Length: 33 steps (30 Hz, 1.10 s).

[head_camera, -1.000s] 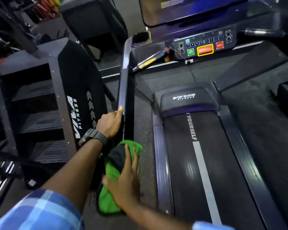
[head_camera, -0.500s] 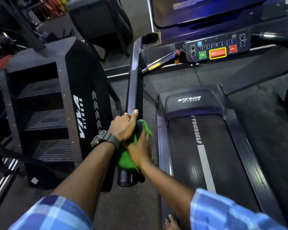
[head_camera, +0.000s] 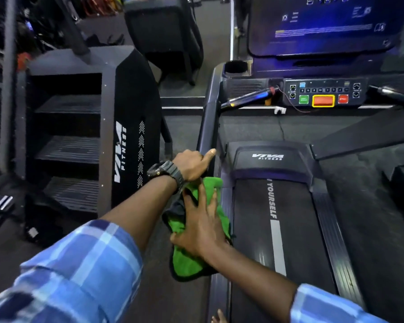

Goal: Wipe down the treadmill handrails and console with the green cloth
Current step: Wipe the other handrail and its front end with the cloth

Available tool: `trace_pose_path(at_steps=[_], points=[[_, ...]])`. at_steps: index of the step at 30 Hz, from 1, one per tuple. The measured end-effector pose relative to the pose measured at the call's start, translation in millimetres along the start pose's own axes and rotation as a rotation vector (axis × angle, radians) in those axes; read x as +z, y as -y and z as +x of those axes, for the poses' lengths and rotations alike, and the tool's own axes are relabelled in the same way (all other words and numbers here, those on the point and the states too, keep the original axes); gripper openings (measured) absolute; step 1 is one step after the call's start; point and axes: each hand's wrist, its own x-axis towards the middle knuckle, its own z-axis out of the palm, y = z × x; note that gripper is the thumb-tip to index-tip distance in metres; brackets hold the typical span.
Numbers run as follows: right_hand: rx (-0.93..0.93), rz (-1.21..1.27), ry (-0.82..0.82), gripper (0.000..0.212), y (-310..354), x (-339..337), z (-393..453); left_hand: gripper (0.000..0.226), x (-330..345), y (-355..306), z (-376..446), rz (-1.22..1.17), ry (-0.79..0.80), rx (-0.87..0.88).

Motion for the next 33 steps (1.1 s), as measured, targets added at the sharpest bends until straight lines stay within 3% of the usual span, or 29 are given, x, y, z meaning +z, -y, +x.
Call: trace_pose_path(at_steps=[2, 6, 11, 15, 17, 19, 21, 24, 26, 28, 30, 33], points=[[-0.020, -0.112, -0.002, 0.107, 3, 5, -7, 0.082, 2, 0, 1, 0.032, -0.009, 0.020], [-0.275, -0.349, -0.203, 0.091, -20, 21, -31, 0.080, 6, -2, -1, 0.068, -0.009, 0.061], [-0.344, -0.435, -0.089, 0.092, -17, 4, -6, 0.081, 11, 10, -1, 0.100, -0.023, 0.118], [-0.193, -0.643, -0.019, 0.061, 28, 4, 11, 0.072, 13, 13, -13, 0.099, -0.017, 0.158], [-0.280, -0.784, 0.000, 0.043, 38, 13, -1, 0.069, 13, 16, -15, 0.127, 0.008, 0.180], [-0.460, -0.767, -0.026, 0.028, 27, 20, -21, 0.070, 16, 22, -10, 0.181, 0.021, 0.232], [-0.543, -0.711, -0.012, 0.041, 5, 13, -29, 0.074, 22, 31, -2, 0.213, 0.007, 0.305], [-0.436, -0.689, 0.029, 0.063, -2, -4, -21, 0.078, 29, 47, 11, 0.242, -0.083, 0.439], [-0.295, -0.706, -0.016, 0.066, 10, 5, -9, 0.068, 29, 59, 24, 0.204, -0.159, 0.560], [-0.218, -0.791, -0.101, 0.054, 21, 26, -2, 0.069, 29, 71, 39, 0.140, -0.224, 0.672], [-0.281, -0.926, -0.256, 0.023, 24, 53, 1, 0.080, 37, 82, 51, 0.161, -0.355, 0.806], [-0.339, -1.212, -0.270, 0.028, 26, 81, 2, 0.075, 49, 91, 60, 0.189, -0.518, 0.921]])
